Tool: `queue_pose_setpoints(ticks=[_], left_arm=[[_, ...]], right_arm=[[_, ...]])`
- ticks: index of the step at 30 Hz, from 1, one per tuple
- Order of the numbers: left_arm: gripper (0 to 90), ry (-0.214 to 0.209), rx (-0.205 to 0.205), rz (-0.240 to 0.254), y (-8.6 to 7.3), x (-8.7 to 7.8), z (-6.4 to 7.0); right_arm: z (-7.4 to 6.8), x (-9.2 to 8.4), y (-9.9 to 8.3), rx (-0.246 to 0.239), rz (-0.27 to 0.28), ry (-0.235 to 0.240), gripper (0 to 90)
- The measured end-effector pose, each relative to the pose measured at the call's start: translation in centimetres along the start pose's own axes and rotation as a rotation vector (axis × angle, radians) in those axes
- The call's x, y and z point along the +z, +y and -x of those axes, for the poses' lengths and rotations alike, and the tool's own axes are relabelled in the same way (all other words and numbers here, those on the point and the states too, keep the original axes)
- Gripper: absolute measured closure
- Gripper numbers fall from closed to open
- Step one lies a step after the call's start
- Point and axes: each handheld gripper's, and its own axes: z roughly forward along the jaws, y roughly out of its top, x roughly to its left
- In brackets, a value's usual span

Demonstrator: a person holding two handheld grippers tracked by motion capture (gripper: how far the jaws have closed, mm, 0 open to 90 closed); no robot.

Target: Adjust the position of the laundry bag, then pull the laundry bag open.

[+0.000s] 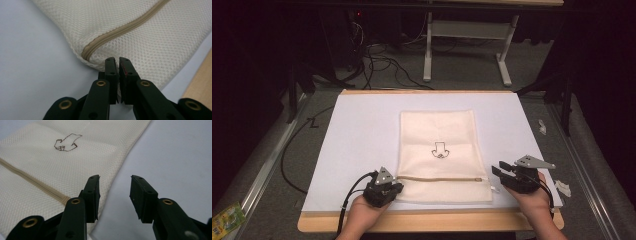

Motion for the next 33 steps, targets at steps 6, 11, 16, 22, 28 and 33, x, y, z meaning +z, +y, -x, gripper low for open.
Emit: queue_pose_setpoints(ticks=[6, 11, 16, 22, 28, 33], left_arm=[[81.3, -0.011, 0.046, -0.006, 0.6, 0.0, 1.1], [53.7, 0.033, 0.023, 0.124, 1.1, -1.3, 0.7], [42.8, 0.079, 0.013, 0.21, 1.4, -1.6, 0.4], [42.0, 0.069, 0.013, 0.259, 2.1, -1.5, 0.4], [41.6, 0.056, 0.036, 0.265, 2.8, -0.8, 0.7], [41.3, 0.052, 0.06, 0.258, 3.1, -0.4, 1.1]], right_arm=[[-0.6, 0.4, -0.3, -0.017, -0.035, 0.017, 66.0], [-0.7, 0.8, -0.7, -0.014, -0.069, 0.031, 66.1], [-0.6, 1.1, -1.1, -0.005, -0.101, 0.038, 65.3], [-0.6, 1.2, -1.8, 0.015, -0.126, 0.053, 59.7], [-0.3, 1.3, -2.6, 0.036, -0.15, 0.063, 55.0], [-0.6, 1.4, -2.6, 0.013, -0.147, 0.055, 55.1]])
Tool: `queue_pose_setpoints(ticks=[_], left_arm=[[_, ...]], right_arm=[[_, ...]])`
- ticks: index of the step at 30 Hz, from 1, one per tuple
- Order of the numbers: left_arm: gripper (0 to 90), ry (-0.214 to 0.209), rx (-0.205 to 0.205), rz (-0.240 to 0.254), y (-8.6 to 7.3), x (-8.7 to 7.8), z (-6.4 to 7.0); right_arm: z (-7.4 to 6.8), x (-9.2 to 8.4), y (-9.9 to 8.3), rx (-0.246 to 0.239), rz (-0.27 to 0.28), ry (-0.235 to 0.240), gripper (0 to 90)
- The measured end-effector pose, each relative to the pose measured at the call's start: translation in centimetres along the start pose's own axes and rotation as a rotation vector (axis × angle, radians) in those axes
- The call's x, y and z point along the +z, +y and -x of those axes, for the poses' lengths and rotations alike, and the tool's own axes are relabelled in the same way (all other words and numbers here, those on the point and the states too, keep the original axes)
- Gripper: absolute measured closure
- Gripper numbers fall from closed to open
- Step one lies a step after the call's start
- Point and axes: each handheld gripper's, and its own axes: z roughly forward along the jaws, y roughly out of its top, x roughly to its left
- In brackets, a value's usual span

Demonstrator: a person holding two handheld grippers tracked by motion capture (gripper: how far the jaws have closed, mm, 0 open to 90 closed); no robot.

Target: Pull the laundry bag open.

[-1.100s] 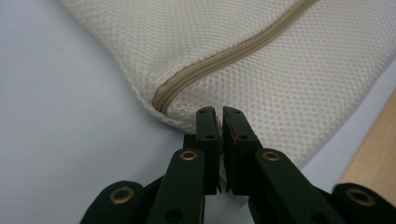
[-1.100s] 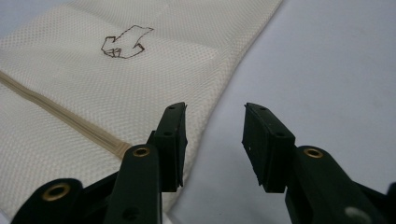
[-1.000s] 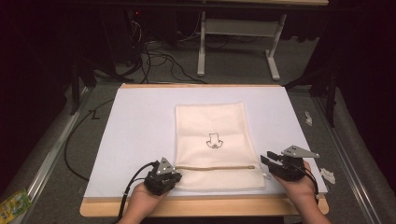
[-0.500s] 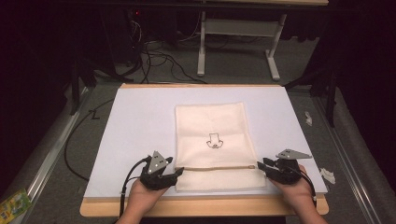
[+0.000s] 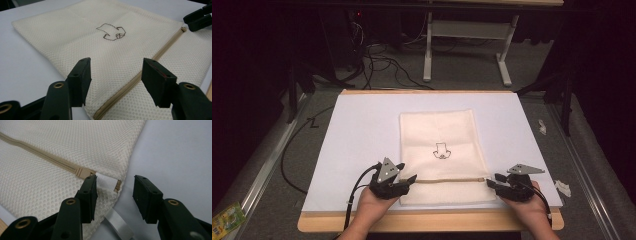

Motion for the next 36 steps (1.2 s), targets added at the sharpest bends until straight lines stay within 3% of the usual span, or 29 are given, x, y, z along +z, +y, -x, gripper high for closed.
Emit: queue_pose_setpoints(ticks=[2, 10, 27, 32, 36], left_arm=[[41.3, -0.002, 0.004, -0.003, 0.06, 0.06, 0.07], [41.3, 0.0, 0.019, -0.023, -0.11, -0.11, 0.35], [41.4, 0.004, 0.011, -0.027, -0.33, -0.51, 0.32], [41.6, -0.002, 0.002, -0.023, -0.29, -0.36, 0.34], [43.6, -0.022, -0.001, -0.026, -0.21, -0.13, 0.63]], right_arm=[[-0.09, 0.04, 0.02, 0.002, -0.001, -0.002, 55.6], [-0.63, 0.26, 0.16, -0.075, -0.021, -0.015, 68.0], [-0.36, 0.25, 0.53, -0.055, -0.038, 0.007, 82.9], [-0.65, 0.07, 0.65, -0.069, -0.028, 0.003, 84.9], [-0.97, -0.6, 0.95, -0.085, 0.012, 0.031, 85.4]])
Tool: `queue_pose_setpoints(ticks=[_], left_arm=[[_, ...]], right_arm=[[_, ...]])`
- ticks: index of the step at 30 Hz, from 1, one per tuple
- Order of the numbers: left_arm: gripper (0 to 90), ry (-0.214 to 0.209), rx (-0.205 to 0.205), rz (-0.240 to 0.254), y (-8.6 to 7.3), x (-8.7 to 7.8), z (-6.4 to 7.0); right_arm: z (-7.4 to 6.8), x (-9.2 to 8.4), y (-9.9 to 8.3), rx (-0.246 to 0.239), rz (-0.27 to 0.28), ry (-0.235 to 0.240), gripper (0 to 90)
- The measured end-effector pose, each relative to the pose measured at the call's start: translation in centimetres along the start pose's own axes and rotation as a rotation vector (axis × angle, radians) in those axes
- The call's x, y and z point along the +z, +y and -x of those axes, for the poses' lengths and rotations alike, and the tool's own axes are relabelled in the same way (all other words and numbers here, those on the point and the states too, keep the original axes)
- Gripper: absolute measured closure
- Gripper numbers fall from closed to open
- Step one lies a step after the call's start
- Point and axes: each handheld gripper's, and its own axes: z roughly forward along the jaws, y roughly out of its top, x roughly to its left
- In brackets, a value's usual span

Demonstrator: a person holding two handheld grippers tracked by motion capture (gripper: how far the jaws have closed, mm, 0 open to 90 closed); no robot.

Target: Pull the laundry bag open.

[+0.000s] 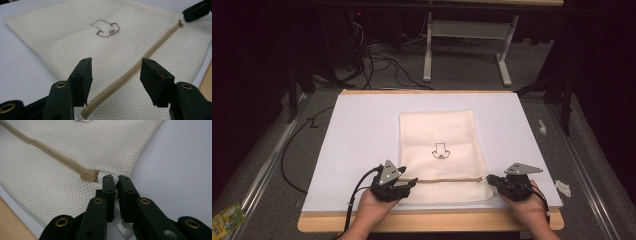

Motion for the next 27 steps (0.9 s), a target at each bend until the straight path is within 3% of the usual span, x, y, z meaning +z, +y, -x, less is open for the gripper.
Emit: queue_pose_setpoints(ticks=[6, 13, 17, 18, 24, 27], left_arm=[[43.4, -0.023, 0.019, -0.004, 0.1, 0.3, 0.9], [43.3, -0.024, 0.027, -0.019, 0.1, 0.7, 1.3], [43.3, -0.022, 0.026, -0.02, 0.1, 0.6, 1.3], [43.3, -0.022, 0.023, -0.02, 0.0, 0.6, 1.2], [43.1, -0.016, 0.024, -0.019, 0.0, 0.6, 1.0], [42.9, -0.013, 0.023, -0.021, 0.0, 0.6, 0.9]], right_arm=[[-0.6, -0.6, 0.3, -0.024, 0.031, 0.005, 85.4], [-0.2, 0.4, -0.1, -0.018, -0.024, 0.006, 83.9], [-0.1, 0.8, -0.4, -0.001, -0.043, 0.012, 80.1], [0.0, 0.8, -0.5, 0.001, -0.038, 0.013, 75.4], [0.1, 0.6, 0.2, 0.048, 0.032, 0.006, 68.8], [0.4, 1.7, 0.3, 0.067, 0.008, -0.002, 64.9]])
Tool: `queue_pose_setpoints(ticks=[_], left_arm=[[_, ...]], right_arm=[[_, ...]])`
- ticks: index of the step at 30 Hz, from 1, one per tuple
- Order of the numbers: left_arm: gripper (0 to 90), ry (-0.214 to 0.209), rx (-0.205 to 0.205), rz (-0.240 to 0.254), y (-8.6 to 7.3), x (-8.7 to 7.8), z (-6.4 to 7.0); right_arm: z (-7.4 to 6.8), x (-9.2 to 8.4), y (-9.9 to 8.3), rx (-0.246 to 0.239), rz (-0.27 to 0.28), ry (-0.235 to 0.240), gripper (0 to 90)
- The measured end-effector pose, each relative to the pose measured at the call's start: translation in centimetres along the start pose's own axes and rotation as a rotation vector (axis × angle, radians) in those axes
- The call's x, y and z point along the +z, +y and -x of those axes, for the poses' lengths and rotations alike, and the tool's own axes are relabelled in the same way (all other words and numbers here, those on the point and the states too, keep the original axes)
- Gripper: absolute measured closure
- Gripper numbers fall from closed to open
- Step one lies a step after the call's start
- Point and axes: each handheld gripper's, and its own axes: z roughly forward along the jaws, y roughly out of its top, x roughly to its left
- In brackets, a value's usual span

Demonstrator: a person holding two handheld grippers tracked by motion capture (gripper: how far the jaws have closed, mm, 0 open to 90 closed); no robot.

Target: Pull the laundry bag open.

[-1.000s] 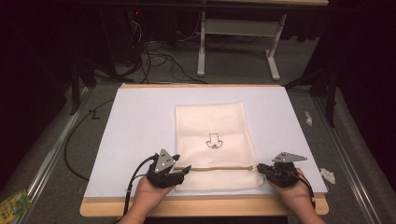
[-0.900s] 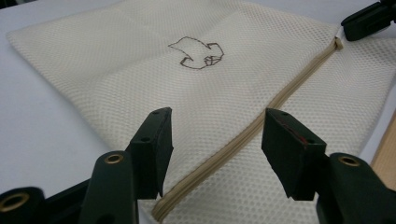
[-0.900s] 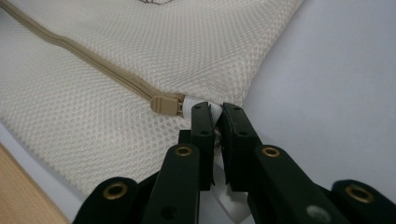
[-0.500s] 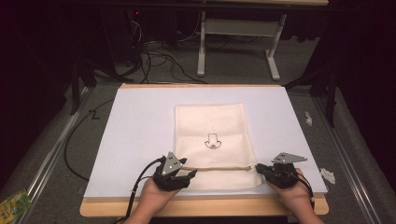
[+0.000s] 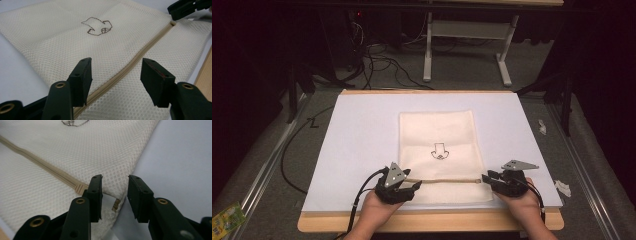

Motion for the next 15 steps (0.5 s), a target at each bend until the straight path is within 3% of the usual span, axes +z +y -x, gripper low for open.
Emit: queue_pose_setpoints(ticks=[6, 15], left_arm=[[42.8, 0.004, -0.002, -0.003, -0.09, -0.09, -0.07], [42.8, -0.001, 0.002, -0.007, -0.06, 0.03, 0.14]], right_arm=[[0.38, 0.28, -0.33, 0.014, -0.008, 0.003, 64.6], [0.13, 0.21, -0.59, -0.004, -0.014, 0.029, 78.8]])
